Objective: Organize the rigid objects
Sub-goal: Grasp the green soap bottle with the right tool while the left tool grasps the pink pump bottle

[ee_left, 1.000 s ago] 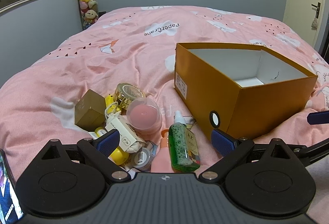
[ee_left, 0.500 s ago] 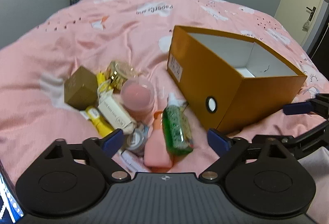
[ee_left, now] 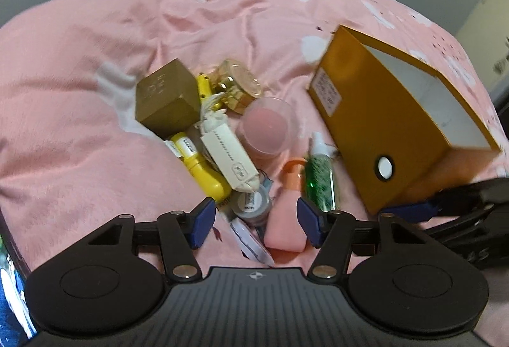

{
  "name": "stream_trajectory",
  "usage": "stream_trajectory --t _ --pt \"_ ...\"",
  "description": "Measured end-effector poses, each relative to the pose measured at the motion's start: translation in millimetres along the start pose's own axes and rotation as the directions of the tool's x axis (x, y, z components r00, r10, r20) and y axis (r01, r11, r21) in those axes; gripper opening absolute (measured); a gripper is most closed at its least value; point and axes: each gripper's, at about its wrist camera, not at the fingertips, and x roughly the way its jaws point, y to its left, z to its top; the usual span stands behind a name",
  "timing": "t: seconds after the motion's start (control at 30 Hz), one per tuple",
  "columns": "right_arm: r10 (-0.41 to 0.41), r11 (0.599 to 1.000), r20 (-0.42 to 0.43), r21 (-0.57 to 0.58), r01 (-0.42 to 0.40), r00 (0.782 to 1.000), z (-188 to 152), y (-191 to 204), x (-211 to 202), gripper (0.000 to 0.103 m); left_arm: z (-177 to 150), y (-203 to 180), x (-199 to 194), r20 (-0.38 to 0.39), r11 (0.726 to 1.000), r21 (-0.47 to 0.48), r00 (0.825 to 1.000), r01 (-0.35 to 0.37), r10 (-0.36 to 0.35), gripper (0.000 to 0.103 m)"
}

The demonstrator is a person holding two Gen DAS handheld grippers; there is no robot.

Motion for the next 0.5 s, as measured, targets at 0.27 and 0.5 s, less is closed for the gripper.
stream_trajectory --t 0.27,0.5 --pt "-0.087 0.995 -0.026 0.056 0.088 0.996 18 -5 27 0.034 8 2 12 -0.010 1.000 -0.011 1.000 0.016 -0.016 0.070" --pt "-0.105 0.990 0.020 0.099 0.102 0.994 37 -21 30 0.000 16 -3 25 -0.034 0.998 -0.015 0.998 0.056 -0.056 0.063"
